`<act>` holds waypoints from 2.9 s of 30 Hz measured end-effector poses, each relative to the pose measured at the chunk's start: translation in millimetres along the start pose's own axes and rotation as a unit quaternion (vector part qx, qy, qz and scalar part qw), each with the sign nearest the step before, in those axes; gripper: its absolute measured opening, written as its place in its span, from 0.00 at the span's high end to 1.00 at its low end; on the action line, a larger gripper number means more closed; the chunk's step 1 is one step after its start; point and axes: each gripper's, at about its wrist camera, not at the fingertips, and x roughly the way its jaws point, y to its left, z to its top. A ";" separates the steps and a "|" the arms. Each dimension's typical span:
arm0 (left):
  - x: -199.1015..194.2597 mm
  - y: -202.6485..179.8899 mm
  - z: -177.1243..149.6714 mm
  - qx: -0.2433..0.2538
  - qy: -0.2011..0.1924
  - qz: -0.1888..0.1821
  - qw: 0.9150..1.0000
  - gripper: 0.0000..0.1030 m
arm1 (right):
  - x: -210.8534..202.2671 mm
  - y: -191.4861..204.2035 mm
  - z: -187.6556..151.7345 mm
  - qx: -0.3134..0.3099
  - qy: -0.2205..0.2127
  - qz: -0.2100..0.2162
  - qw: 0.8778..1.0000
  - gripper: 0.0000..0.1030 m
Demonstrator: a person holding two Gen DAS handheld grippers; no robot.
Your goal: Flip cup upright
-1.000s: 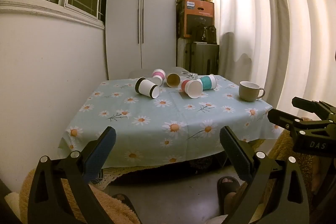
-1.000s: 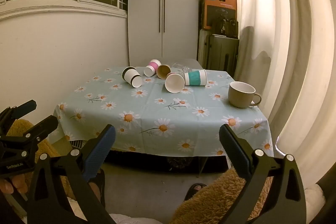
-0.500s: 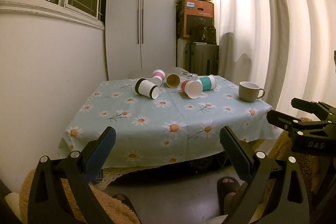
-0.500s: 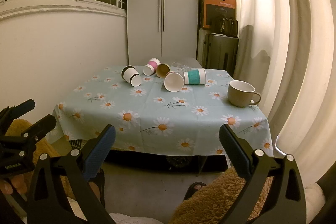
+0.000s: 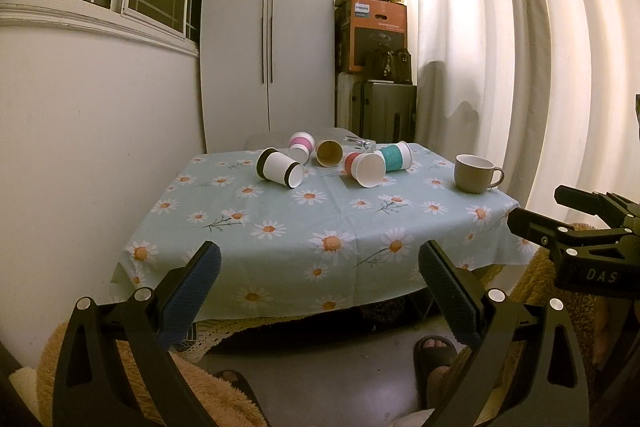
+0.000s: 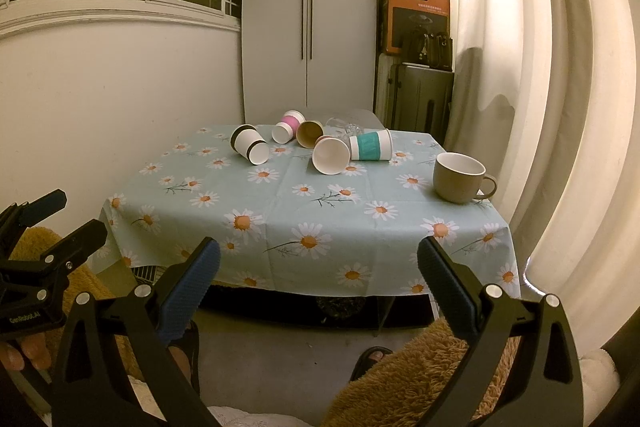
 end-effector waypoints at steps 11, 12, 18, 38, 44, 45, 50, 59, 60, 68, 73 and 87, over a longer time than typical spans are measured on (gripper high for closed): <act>-0.4 -0.6 1.8 0.001 0.000 0.001 1.000 0.06 | 0.8 0.0 -0.4 0.000 0.001 0.000 1.000 0.05; -0.4 -0.5 1.9 0.001 0.000 0.001 1.000 0.06 | 0.7 -0.5 -0.3 0.000 0.001 0.000 1.000 0.05; -0.3 -0.6 1.9 0.001 0.000 0.001 1.000 0.06 | 0.9 0.3 -0.4 0.000 0.001 0.000 1.000 0.05; -1.5 -1.6 3.7 0.000 0.000 0.001 1.000 0.06 | 1.4 1.6 1.8 0.001 0.003 0.000 1.000 0.05; 1.4 3.5 12.6 -0.007 0.010 -0.006 1.000 0.06 | 1.7 0.9 6.7 -0.005 0.014 0.014 1.000 0.05; 3.1 5.2 16.6 -0.009 0.016 0.000 1.000 0.06 | 2.7 0.2 8.8 -0.006 0.016 0.017 1.000 0.05; 25.5 26.0 30.4 -0.061 0.070 0.014 0.996 0.06 | 27.5 -11.4 21.6 0.020 0.048 0.044 0.998 0.05; 98.3 71.4 67.8 -0.143 0.161 -0.006 0.976 0.06 | 87.5 -39.3 83.2 0.036 0.088 0.067 0.993 0.05; 108.6 75.7 71.8 -0.158 0.167 -0.007 0.973 0.06 | 99.0 -41.9 91.5 0.041 0.098 0.074 0.992 0.05; 207.1 115.3 101.0 -0.236 0.215 0.024 0.947 0.06 | 205.2 -5.8 137.2 -0.073 0.212 0.147 0.963 0.05; 253.9 144.3 98.6 -0.299 0.237 0.042 0.924 0.06 | 270.7 29.2 172.5 -0.124 0.240 0.159 0.950 0.05; 298.9 197.6 43.9 -0.352 0.302 0.017 0.886 0.06 | 451.4 124.3 191.2 -0.194 0.382 0.210 0.879 0.13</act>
